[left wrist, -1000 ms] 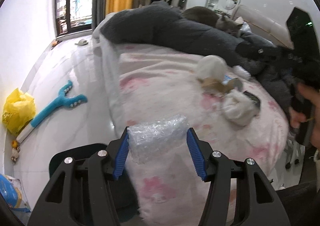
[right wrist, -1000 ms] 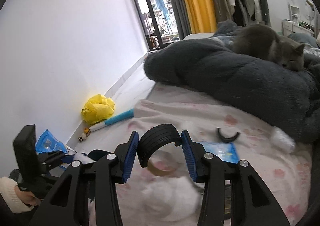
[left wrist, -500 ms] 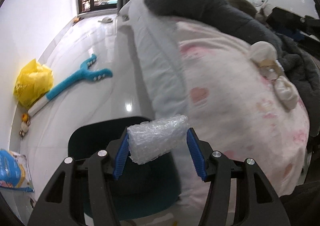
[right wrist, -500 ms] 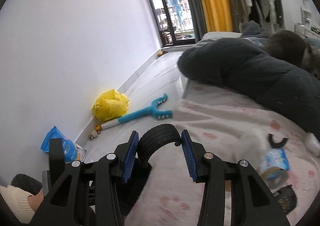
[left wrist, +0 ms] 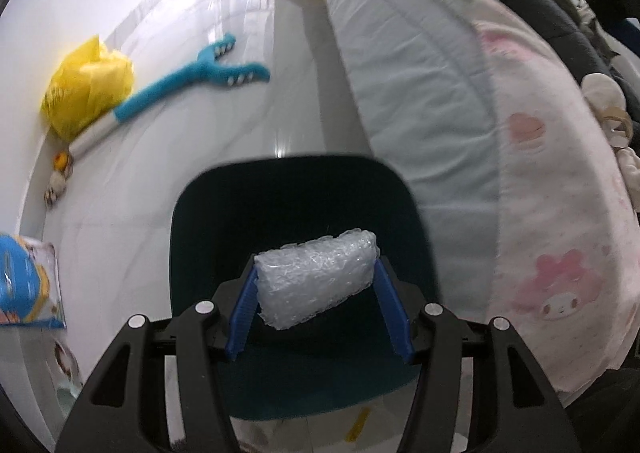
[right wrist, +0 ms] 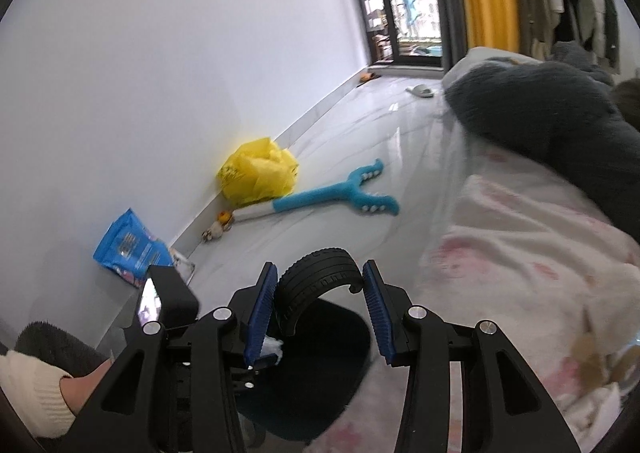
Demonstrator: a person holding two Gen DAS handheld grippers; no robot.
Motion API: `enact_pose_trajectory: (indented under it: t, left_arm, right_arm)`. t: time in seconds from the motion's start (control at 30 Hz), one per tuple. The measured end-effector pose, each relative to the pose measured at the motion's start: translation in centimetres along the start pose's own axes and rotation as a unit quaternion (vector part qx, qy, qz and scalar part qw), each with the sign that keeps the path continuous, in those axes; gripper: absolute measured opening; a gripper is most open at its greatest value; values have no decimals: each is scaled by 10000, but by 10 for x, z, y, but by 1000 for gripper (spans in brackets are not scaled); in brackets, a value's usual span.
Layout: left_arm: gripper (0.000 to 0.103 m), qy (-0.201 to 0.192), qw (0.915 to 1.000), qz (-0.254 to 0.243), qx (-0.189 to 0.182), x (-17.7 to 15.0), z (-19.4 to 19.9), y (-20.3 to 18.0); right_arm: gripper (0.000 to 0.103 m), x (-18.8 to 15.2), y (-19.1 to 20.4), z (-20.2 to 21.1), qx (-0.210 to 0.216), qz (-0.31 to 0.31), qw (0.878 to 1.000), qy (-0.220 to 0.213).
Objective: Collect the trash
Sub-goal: 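Carry the bubble wrap to the green bin and open the left gripper while the right carries the ring, then lower the black ring into the green bin and open the right gripper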
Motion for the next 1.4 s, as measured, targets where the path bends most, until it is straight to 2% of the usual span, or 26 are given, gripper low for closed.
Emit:
enact_pose_trajectory:
  t: [0.3,0.43,0.53,0.7,0.87,1.03,1.2,1.4]
  left_arm:
    - [62,524,9983,267,-45,-18,-11,23]
    - [65,508,9982,307,-19,-19,-6,31]
    - [74,432,9983,395,-48,-18,0,35]
    - [77,330,9982,472,-136,-15,9,41]
    - [78,66,9988,440,-190,-7,23,45]
    - [78,-404,9984,381,-140,5,46,50]
    - [78,-888,9957,237,-125,19,72,47]
    - [74,-1281,9916,91,-155,31,93,40]
  right_arm:
    - [45,-14,26,-37,188,72,9988,444]
    - [45,-20,31,-54,226,-11,9978,622]
    - [45,-25,31,-65,242,-65,9968,753]
    - [45,-32,31,-82,222,-110,9955,920]
    - [45,-41,34,-100,157,-97,9936,1110]
    - [45,-55,35,-124,107,-134,9901,1394]
    - [45,-74,40,-145,71,-54,9846,1747]
    - [45,-95,46,-167,19,41,9775,2111]
Point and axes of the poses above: each gripper's, at about its wrist camera, not at the fingertips, and z roughly against the way its jaws point, y to its left, x to its top, the point moved 7 cm from there along -z, roughly the way its jaws point, and after that the axes turned 5 degrees about -x, right-handed, at the moved point
